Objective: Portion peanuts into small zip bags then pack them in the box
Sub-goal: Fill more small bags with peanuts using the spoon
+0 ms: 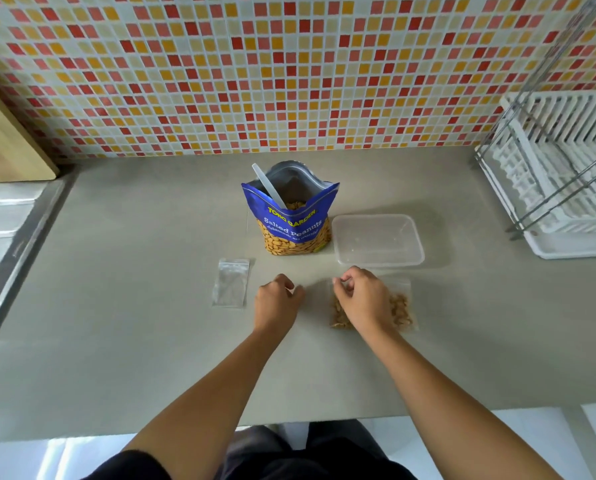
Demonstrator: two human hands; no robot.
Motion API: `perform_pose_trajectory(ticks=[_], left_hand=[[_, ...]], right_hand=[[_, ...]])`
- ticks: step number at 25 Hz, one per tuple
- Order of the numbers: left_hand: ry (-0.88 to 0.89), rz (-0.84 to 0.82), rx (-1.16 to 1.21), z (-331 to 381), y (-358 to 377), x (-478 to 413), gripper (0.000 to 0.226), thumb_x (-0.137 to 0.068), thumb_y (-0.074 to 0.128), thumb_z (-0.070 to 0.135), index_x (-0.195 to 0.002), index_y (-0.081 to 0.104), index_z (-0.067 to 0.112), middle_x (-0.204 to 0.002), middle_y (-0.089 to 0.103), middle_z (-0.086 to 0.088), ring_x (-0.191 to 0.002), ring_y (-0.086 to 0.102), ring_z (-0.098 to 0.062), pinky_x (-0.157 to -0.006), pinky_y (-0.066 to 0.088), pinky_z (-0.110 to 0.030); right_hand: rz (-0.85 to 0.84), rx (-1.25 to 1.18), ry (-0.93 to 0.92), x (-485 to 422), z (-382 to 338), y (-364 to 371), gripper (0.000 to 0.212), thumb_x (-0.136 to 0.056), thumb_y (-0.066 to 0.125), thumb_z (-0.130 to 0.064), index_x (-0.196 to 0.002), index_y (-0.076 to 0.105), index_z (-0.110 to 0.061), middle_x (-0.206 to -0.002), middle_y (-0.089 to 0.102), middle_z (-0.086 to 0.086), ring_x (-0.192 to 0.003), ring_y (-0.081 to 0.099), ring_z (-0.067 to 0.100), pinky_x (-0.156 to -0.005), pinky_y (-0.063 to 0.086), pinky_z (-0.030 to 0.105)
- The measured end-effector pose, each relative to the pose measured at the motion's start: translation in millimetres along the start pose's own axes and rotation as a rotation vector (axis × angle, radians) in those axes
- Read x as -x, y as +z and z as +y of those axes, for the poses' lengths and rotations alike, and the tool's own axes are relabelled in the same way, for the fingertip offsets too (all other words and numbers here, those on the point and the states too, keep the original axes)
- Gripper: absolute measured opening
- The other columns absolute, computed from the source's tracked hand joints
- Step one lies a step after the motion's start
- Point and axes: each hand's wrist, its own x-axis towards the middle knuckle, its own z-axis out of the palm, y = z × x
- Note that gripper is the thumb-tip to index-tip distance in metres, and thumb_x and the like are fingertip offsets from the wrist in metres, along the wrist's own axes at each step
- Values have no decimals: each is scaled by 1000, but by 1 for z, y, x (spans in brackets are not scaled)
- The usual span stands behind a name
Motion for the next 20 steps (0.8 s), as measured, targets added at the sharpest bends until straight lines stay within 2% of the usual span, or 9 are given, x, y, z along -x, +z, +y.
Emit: perform_pose_trajectory(ticks=[2,4,8,9,11,13,15,17,20], left_hand=[[-2,82,28,-10,-16,-5,21,-85,56,23,-92,63,4,-85,68,-14,-79,61,-29,-64,46,-31],[-20,170,18,-26,-33,-10,19,-86,56,18,-91,63,2,-87,67,-15,-78,59,-29,-63,40,-28],[-155,255,-57,-66,-59,-20,31,-87,58,19,-111,56,1,-113,55,-17,-105,52,-34,-85,41,-37],[-209,240,-77,-72,-63,-22,34,-86,59,20,-113,54,0,-116,52,-18,-109,49,-36,-89,40,-39],[-287,195,-96,-82,-67,-26,37,-84,60,24,-110,54,-1,-115,50,-20,-111,47,-38,-92,40,-41],[-334,146,-71,-85,-71,-32,36,-82,62,27,-104,57,-1,-111,53,-19,-108,50,-38,-87,43,-40],[-361,90,-43,-84,-77,-37,27,-80,64,29,-86,61,2,-92,58,-14,-96,57,-35,-68,45,-33],[-386,46,-29,-84,-82,-41,29,-81,62,26,-60,52,8,-64,50,-6,-75,54,-30,-49,35,-26],[-426,46,29,-84,-88,-44,30,-82,61,19,-55,48,14,-57,45,0,-69,48,-24,-55,38,-24]], right_hand=[[-47,1,-73,4,-18,14,16,-83,65,-26,-83,65,-10,-80,69,9,-71,64,29,-59,46,31],[-155,-10,-188,9,-38,32,17,-85,60,-25,-93,64,-10,-92,68,11,-83,65,30,-68,50,35],[-424,50,-284,22,-64,69,50,-92,50,-25,-136,41,-3,-144,40,16,-133,39,29,-107,34,35],[-459,58,-293,24,-66,75,56,-92,50,-27,-139,37,0,-150,33,17,-139,32,30,-111,29,36],[-509,131,-321,28,-67,88,61,-86,52,-31,-135,41,4,-147,34,23,-136,35,37,-110,31,44],[-532,195,-303,29,-67,92,68,-82,43,-41,-134,43,3,-146,36,24,-135,36,39,-107,33,48],[-542,223,-322,32,-68,91,82,-81,15,-53,-145,24,-3,-156,12,17,-145,12,32,-115,13,44],[-521,196,-332,33,-63,93,93,-72,0,-58,-148,14,-7,-158,1,12,-146,-1,27,-117,3,41],[-537,247,-342,31,-62,93,96,-68,-5,-60,-149,5,-11,-158,-8,8,-146,-9,22,-117,-2,38]])
